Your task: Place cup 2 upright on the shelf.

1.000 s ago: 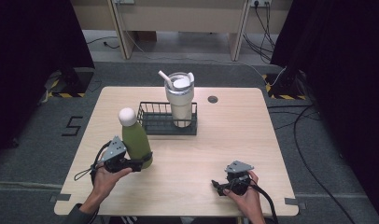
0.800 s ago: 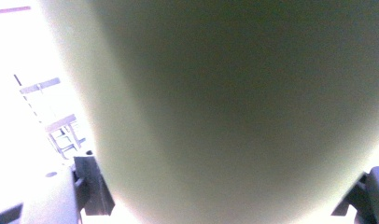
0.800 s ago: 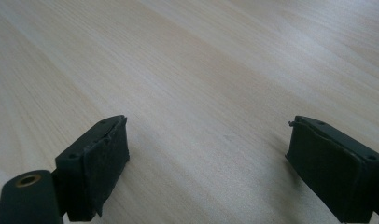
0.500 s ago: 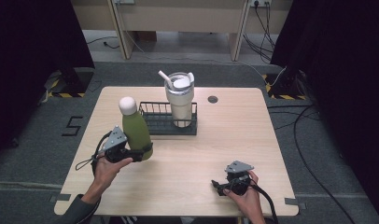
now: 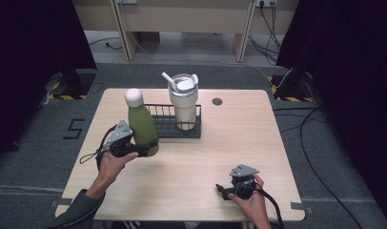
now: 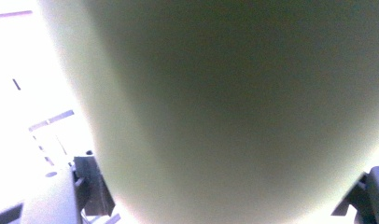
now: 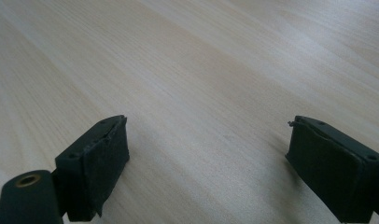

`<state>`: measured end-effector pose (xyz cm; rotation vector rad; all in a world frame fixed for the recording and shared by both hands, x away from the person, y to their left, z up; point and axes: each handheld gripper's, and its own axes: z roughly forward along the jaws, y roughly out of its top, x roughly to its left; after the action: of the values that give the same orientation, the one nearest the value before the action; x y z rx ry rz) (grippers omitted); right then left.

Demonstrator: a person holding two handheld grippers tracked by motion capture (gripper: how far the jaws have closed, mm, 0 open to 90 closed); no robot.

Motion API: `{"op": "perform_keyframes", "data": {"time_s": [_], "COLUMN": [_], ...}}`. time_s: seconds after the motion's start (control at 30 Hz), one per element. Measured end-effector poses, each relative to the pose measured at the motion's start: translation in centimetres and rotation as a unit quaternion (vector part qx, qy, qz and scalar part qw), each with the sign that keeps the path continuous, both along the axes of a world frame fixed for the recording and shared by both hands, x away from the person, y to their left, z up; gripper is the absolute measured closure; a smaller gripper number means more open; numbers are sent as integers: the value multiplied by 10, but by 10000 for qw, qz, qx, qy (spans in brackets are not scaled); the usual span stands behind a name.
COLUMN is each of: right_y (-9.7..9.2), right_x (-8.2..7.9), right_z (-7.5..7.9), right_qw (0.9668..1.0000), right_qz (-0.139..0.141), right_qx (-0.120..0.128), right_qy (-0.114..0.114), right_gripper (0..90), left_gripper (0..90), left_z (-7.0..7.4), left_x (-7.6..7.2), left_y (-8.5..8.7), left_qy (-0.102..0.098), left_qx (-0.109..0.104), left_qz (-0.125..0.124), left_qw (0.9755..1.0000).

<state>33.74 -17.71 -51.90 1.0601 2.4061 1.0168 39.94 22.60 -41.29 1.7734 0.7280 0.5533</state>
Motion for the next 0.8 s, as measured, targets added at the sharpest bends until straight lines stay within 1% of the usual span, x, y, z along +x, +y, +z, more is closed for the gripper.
{"op": "perform_keyframes", "data": {"time_s": [0.13,0.2,0.37,0.47,0.67,0.8], "right_y": [0,0,0,0,0,0], "right_x": [0,0,0,0,0,0], "right_z": [0,0,0,0,0,0], "right_qw": [10000,10000,10000,10000,10000,10000], "right_qz": [-3,0,-2,-2,-3,4], "right_qx": [0,0,0,2,5,1], "right_qy": [3,1,4,2,5,-6], "right_gripper": [128,128,128,127,127,127], "left_gripper": [204,204,204,204,204,204], "left_z": [5,7,12,16,21,23], "left_x": [6,9,18,25,35,43], "left_y": [0,1,1,2,1,1], "left_qy": [31,-7,-21,-21,-40,16], "left_qx": [-36,-11,24,-32,-48,-84], "left_qz": [20,71,120,168,228,257], "left_qw": [10000,10000,9999,9999,9997,9996]}}
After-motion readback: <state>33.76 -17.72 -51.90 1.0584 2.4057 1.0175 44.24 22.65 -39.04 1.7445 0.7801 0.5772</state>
